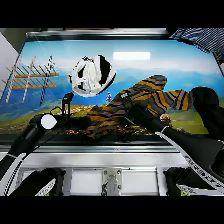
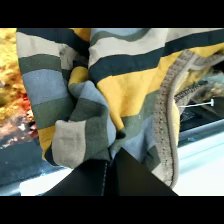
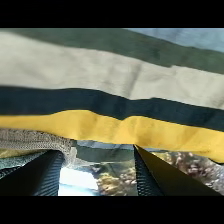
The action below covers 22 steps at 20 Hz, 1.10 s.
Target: Fold the clothes and pants, and hang the long-sleeved shirts on hangers.
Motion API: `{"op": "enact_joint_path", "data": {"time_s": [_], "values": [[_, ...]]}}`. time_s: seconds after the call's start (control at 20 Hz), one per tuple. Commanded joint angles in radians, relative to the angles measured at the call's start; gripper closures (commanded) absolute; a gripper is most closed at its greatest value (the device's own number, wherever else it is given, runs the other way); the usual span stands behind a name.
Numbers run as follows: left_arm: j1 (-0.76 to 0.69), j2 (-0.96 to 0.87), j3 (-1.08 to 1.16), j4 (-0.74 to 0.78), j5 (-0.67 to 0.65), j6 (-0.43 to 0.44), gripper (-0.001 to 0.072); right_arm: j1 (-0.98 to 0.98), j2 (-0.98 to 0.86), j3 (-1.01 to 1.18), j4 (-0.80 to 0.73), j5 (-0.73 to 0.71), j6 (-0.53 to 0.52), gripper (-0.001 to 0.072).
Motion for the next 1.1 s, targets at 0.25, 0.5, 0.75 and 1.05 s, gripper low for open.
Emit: {"op": "enact_joint_path", "data": {"time_s": [0.25,0.5,0.75,1.05], "values": [[0.0,0.028,0.0,-0.001,-0.021,-0.009,0.0696,0.063,-0.068,0.0,0.019,0.0,0.119,0.0244],[0.006,0.028,0.0,0.001,-0.034,-0.009,0.0696,0.045,-0.04,0.0,-0.047,0.047,0.018,0.0699],[0.027,0.026,0.0,-0.002,-0.013,-0.009,0.0696,-0.083,0.182,0.011,-0.014,0.221,-0.229,0.0699],[-0.065,-0.185,0.176,0.037,0.0,-0.008,0.041,-0.187,0.363,0.025,0.058,0.278,-0.264,0.07]]}}
